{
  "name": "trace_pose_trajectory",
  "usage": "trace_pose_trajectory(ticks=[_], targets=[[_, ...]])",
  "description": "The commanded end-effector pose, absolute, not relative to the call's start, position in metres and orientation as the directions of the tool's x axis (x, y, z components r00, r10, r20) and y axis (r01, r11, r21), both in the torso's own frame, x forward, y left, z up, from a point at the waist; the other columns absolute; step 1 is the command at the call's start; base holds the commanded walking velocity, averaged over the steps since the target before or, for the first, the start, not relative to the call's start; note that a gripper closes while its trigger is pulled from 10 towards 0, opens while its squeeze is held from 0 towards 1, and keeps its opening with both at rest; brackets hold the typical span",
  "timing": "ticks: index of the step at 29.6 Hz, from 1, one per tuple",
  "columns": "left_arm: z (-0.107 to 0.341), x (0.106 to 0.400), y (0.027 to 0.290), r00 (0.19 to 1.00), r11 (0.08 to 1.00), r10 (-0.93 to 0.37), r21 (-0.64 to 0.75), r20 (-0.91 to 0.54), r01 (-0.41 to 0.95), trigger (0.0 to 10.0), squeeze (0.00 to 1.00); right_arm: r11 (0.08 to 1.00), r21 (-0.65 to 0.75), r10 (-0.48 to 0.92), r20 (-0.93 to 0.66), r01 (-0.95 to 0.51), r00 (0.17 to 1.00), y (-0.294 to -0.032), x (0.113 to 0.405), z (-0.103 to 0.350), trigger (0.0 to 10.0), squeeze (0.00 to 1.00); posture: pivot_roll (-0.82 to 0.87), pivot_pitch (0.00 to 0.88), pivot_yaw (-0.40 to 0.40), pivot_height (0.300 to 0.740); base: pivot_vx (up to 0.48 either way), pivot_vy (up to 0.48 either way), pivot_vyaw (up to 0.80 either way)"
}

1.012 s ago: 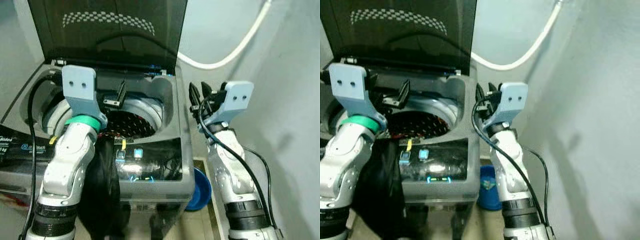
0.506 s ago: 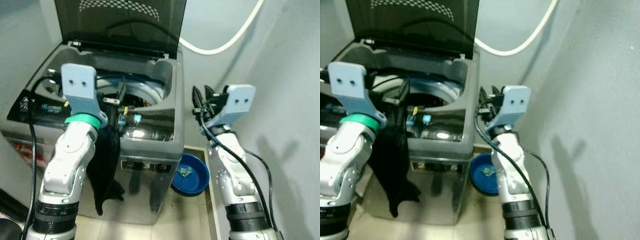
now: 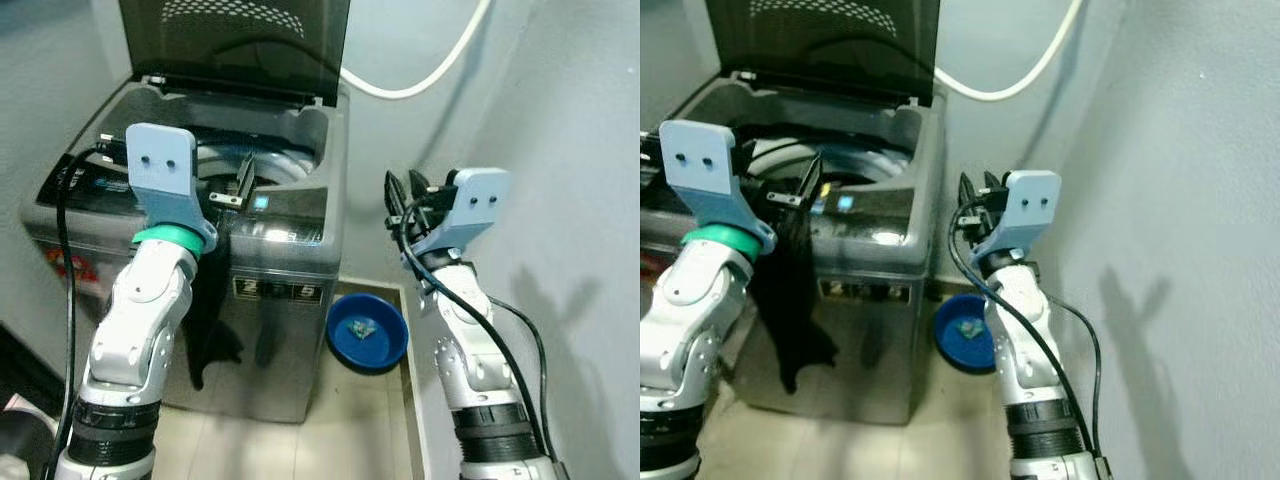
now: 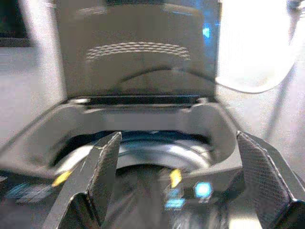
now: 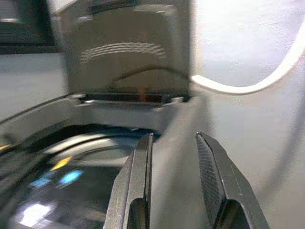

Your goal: Clothes washing

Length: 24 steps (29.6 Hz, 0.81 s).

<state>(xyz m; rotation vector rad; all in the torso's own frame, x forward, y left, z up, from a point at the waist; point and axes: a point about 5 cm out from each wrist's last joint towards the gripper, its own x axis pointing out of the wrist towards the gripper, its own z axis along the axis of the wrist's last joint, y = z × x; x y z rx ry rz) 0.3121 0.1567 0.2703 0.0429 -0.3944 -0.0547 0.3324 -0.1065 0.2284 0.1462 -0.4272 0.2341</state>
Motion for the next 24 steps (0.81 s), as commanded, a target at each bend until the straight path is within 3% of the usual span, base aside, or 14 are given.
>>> trace_pose_trajectory(ticks=[1,24], targets=[[0.2677,0.3129,0.1566,0.925,0.998,-0.058,0.042,0.376,0.046,10.0,0.0,0.964,0.077,0.198,0.424,-0.253,0.884,-0.107,0.3322,0.2278,10.0,0.0,0.15,0.0,-0.008,0.74,0.0,0.0,0.0],[0.2609,0.3132,0.152,0.934,0.997,-0.067,0.065,0.35,0.047,10.0,0.0,0.964,0.066,0.209,0.406,-0.257,0.89,-0.1068,0.3329,0.2228,10.0,0.0,0.15,0.0,-0.011,0.74,0.0,0.0,0.0]])
